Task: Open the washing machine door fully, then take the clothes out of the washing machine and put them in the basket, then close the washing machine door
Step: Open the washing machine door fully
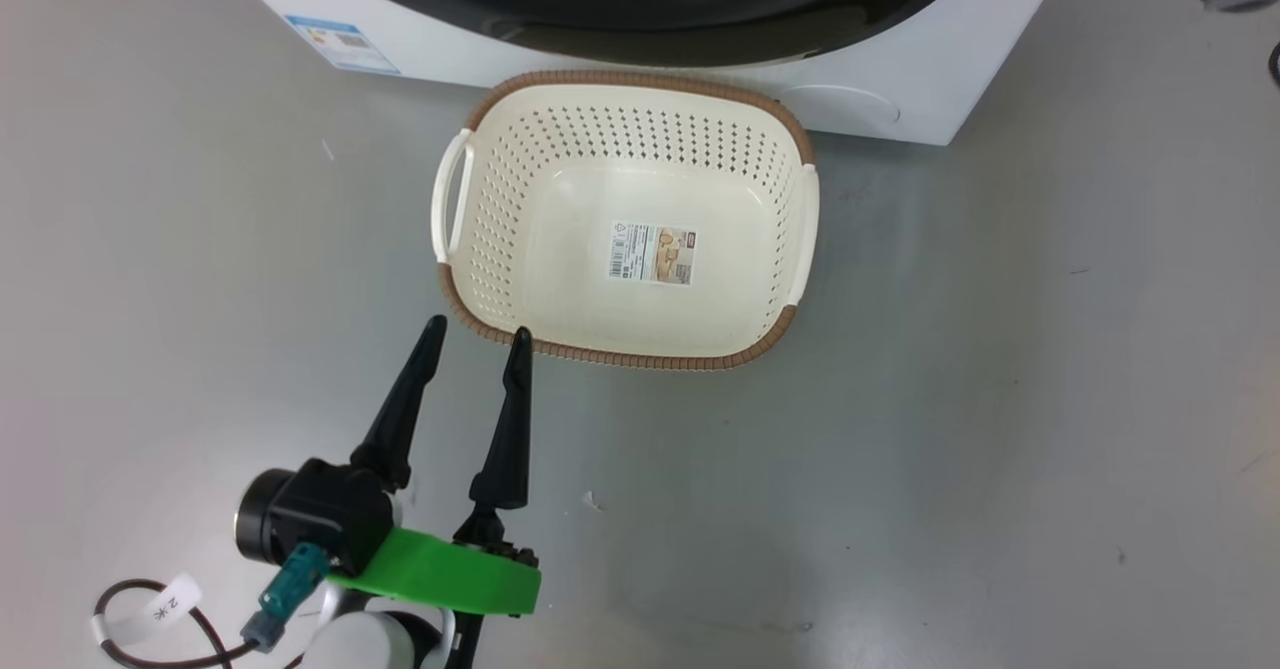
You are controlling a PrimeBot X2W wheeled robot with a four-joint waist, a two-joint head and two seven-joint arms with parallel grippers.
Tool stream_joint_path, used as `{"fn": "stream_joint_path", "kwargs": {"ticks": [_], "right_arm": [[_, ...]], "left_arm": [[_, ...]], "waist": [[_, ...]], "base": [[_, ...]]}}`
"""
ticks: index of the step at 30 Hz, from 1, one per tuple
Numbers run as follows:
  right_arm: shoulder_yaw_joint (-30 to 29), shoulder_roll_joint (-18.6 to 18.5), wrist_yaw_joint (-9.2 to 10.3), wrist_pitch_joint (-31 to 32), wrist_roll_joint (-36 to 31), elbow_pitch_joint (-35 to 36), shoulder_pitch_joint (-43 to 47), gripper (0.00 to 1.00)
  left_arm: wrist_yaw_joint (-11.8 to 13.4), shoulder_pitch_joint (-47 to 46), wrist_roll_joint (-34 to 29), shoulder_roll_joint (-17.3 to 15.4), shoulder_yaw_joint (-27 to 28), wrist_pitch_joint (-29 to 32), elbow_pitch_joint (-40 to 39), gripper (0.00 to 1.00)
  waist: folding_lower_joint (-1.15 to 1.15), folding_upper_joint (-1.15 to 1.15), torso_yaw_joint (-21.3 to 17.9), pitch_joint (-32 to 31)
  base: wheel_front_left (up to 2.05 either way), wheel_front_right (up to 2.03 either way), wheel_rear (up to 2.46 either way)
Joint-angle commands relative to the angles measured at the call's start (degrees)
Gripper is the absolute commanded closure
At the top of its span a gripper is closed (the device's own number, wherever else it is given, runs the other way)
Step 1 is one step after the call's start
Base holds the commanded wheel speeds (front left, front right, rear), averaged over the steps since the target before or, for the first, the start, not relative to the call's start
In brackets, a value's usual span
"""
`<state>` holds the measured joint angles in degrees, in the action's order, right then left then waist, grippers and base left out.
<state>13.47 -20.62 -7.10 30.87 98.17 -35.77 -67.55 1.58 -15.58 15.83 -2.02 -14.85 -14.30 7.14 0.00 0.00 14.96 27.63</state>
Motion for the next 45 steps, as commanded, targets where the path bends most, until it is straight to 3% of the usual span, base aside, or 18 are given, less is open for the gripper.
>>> {"fn": "stream_joint_path", "kwargs": {"ticks": [1,21,45], "right_arm": [[-0.29,0.95,-0.39,0.51,0.44,0.92,-1.04,1.0],[0.23,2.32,-0.39,4.56,-3.01,-3.75,-6.22,1.0],[2.11,5.23,-0.39,9.5,-5.02,9.22,10.38,1.0]], "left_arm": [[0.6,-0.69,0.62,-0.86,1.52,-0.7,-1.69,0.0],[1.41,-1.84,2.33,-0.86,-0.02,-0.7,-2.63,0.0],[1.51,0.5,2.14,-0.86,-0.38,-0.7,-2.2,0.0]], "waist": [[0.0,0.0,0.48,0.6],[0.0,0.0,2.21,2.79],[0.0,0.0,1.4,-3.87]], "base": [[0.0,0.0,0.0],[0.0,0.0,0.0],[0.0,0.0,0.0]]}}
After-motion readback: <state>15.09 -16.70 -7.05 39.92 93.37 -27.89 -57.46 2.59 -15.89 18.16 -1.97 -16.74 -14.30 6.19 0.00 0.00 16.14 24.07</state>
